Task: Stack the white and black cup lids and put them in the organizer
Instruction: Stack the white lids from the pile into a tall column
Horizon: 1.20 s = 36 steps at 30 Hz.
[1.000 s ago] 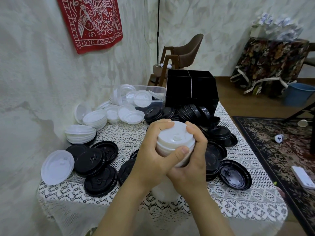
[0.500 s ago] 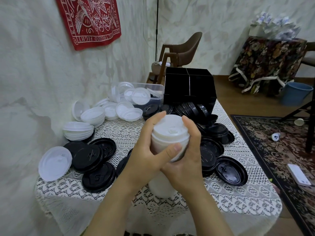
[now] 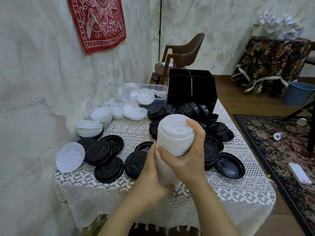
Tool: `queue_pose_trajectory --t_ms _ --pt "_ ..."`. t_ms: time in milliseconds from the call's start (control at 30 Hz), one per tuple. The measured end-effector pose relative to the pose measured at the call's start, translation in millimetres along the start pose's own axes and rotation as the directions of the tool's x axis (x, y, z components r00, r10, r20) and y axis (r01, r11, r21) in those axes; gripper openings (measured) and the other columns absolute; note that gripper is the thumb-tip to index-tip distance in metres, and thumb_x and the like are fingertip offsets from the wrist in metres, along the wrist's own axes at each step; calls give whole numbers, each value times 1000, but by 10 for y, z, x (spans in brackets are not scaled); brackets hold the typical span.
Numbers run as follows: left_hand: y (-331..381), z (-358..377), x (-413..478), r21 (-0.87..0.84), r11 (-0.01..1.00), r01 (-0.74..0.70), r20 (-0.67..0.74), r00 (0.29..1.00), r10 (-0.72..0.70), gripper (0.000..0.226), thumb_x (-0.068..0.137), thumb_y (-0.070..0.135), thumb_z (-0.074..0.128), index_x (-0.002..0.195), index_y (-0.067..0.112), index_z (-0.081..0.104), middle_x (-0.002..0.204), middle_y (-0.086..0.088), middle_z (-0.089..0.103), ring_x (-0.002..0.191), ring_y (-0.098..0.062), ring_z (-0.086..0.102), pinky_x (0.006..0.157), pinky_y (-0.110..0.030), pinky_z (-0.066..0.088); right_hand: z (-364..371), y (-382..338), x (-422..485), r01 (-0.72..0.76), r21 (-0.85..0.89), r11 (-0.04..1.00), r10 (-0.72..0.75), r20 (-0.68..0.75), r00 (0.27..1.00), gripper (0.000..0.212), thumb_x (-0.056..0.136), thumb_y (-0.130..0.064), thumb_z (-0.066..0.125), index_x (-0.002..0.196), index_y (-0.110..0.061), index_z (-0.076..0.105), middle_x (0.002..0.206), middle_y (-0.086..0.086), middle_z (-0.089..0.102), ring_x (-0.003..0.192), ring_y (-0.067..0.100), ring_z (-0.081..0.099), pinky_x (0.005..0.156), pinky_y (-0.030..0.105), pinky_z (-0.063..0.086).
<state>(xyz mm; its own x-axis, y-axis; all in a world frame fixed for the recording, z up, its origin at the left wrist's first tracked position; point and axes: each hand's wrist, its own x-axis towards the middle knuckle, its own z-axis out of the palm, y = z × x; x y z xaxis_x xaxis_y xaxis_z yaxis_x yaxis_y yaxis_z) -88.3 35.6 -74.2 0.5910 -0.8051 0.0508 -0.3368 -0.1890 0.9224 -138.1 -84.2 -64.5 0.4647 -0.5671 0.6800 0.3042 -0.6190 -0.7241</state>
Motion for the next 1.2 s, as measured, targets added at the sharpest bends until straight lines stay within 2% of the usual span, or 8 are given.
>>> queue_pose_trajectory --t_ms 133,267,367,533,767,900,1067,1200 --pt "-102 134 41 76 997 -1 -81 997 7 116 64 16 78 119 74 -7 139 20 38 125 6 44 102 -18 43 -25 -22 -12 4 -1 1000 -4 -12 1000 83 63 -40 78 126 -61 28 134 -21 37 127 11 43 106 26 38" --pt "-171 191 43 184 982 52 -110 993 -32 131 65 21 80 129 61 -28 152 9 29 131 -10 41 101 -26 44 -38 -42 -12 8 -7 1000 -8 -17 1000 83 64 -41 78 127 -60 27 134 -21 38 126 10 44 105 20 36" --pt "-161 204 37 183 982 51 -145 989 -24 129 61 25 82 124 67 -23 150 10 33 130 -11 43 101 -33 46 -47 -56 -11 21 -12 1000 -21 -17 1000 83 64 -41 78 127 -60 27 134 -20 38 127 10 43 105 20 36" --pt "-160 205 33 188 981 54 -174 985 -21 128 65 25 83 129 64 -21 144 16 38 125 -3 44 93 -18 42 -68 -98 1 26 -6 1000 -26 6 1000 84 64 -40 78 127 -60 26 135 -21 37 128 12 43 106 22 36" --pt "-60 186 18 128 991 -25 -204 978 51 118 61 24 82 121 74 -7 142 15 41 129 -5 43 104 -32 44 -130 -218 63 64 7 998 -64 13 998 85 64 -40 78 126 -64 25 136 -21 34 127 10 42 105 20 35" --pt "-26 189 42 129 991 -41 -206 976 67 124 60 37 79 120 75 -23 147 10 38 131 -7 44 103 -37 46 -175 -311 154 104 -1 995 -104 -5 995 86 64 -38 78 127 -63 24 138 -20 34 129 7 40 106 17 32" --pt "114 260 176 163 980 -111 -200 969 143 128 63 37 81 123 71 -27 146 9 40 127 -10 48 98 -39 50 -320 -346 315 148 -16 989 -148 -22 989 79 65 -37 76 127 -53 29 133 -34 30 127 1 38 104 14 31" --pt "233 389 385 138 976 -168 -136 973 187 124 67 24 83 141 56 -11 144 11 42 128 -7 47 99 -34 49 -530 -284 447 139 -61 988 -142 -39 989 76 65 -40 75 127 -42 31 132 -42 27 126 -4 37 104 15 33"
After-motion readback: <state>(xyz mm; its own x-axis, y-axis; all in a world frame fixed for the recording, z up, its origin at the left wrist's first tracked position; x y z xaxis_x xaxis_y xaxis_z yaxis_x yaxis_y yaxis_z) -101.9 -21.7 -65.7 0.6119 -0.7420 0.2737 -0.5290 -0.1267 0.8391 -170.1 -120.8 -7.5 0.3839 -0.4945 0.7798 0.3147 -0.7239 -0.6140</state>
